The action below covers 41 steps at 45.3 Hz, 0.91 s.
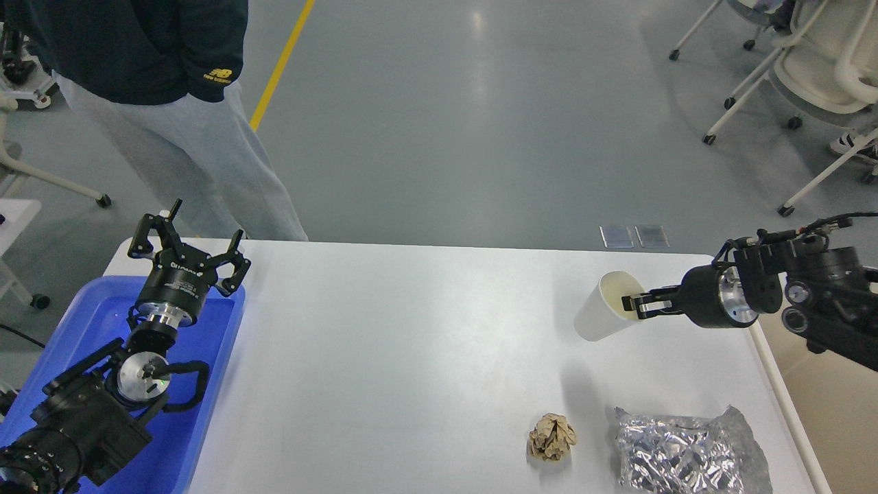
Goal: Tidy desktop
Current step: 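Lift the cup with the right gripper and carry it toward the beige bin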
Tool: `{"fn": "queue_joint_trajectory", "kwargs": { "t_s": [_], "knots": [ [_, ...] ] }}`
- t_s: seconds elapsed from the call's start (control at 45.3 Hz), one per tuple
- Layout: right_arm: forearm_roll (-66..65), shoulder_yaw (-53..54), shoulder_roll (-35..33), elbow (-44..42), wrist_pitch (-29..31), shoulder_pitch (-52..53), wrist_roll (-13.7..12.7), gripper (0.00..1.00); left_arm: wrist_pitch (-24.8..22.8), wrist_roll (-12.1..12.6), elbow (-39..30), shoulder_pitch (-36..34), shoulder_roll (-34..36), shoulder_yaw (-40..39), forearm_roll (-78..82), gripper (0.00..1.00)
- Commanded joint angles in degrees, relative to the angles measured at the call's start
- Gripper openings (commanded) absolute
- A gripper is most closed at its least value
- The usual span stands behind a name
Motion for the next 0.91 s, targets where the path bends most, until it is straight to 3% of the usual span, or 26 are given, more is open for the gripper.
{"fn": "queue_joint_trajectory", "kwargs": {
  "t_s": [0.0,0.155,0.419,0.662,0.883],
  "knots": [
    [2.39,2.39,-8.24,6.19,5.25,6.98,-0.27,0.00,0.00,0.00,0.00,-0.01,0.01,0.00,0.01,1.00],
    [3.18,4.06,-10.45,8.66,9.12,9.89,-0.53,0.00,0.00,0.08,0.00,-0.01,0.01,0.00,0.01,1.00],
    [3.27,4.24,-11.50,8.84,9.38,10.86,-0.53,0.00,0.00,0.08,0.00,-0.01,0.01,0.00,0.01,1.00],
    [4.15,4.15,-15.37,7.08,6.75,8.84,-0.44,0.00,0.00,0.00,0.00,-0.01,0.01,0.00,0.01,1.00],
    [15.57,3.98,-18.88,-0.30,2.80,5.68,0.08,0.00,0.00,0.00,0.00,-0.01,0.01,-0.09,0.01,1.00]
  ]
}}
